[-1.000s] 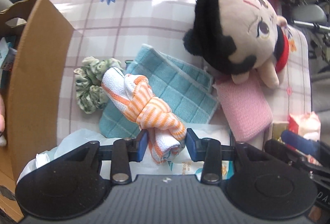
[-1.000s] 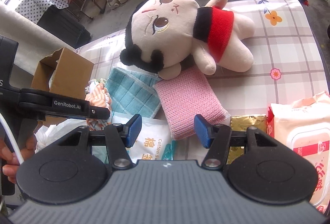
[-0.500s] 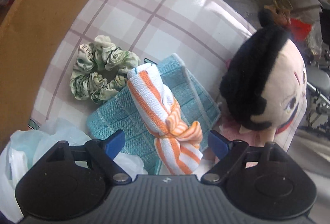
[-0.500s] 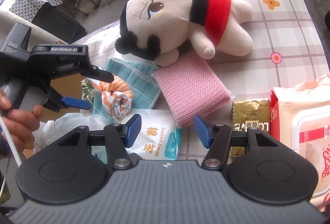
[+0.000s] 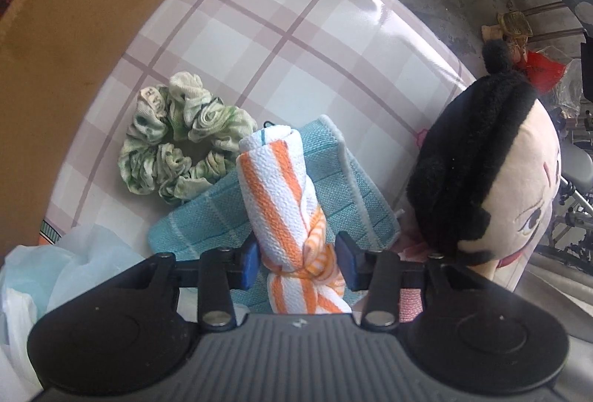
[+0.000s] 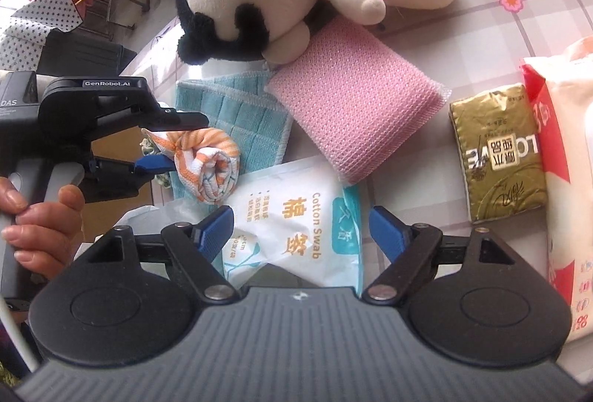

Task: Organize soft objects
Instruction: 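Grasp the white cotton swab bag with the right gripper while the left holds the towel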

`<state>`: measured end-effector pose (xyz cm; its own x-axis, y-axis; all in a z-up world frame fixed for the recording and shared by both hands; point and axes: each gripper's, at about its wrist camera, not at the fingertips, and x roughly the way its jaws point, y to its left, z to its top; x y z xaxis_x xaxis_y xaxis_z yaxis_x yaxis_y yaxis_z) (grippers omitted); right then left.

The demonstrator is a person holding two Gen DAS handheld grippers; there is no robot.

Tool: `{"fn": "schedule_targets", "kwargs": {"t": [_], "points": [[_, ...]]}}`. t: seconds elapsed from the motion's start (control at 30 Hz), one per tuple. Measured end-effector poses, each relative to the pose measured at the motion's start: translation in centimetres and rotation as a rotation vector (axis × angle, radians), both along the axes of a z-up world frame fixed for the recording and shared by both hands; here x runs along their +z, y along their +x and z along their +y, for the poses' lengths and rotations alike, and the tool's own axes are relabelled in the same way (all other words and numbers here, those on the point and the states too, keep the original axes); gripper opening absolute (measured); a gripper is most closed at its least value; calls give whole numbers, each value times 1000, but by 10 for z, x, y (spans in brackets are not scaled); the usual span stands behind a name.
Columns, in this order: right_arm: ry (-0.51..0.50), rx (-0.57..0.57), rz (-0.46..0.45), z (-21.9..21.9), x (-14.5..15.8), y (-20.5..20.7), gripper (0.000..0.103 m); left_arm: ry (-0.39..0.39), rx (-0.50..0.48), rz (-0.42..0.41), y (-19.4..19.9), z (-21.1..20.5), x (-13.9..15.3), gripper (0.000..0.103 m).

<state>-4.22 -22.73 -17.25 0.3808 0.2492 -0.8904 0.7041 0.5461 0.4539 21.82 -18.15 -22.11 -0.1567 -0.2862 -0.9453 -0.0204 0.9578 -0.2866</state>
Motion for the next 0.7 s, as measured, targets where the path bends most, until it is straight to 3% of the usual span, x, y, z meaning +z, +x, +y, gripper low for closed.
{"fn": "schedule_targets", "kwargs": {"t": [0.13, 0.3, 0.43, 0.53, 0.7], "points": [[132, -175, 8, 0, -3, -21, 80, 24, -68, -86, -3, -2, 16, 43], [362, -438, 23, 7, -41, -39, 81, 31, -145, -164, -9, -3, 30, 43], [414, -586, 44, 13, -61, -41, 80, 37, -171, -191, -12, -3, 31, 41], [467, -700, 67, 20, -58, -56, 79, 55, -188, -202, -13, -3, 29, 41], [558, -796, 74, 32, -59, -75, 81, 62, -199, -212, -15, -3, 27, 41]]}}
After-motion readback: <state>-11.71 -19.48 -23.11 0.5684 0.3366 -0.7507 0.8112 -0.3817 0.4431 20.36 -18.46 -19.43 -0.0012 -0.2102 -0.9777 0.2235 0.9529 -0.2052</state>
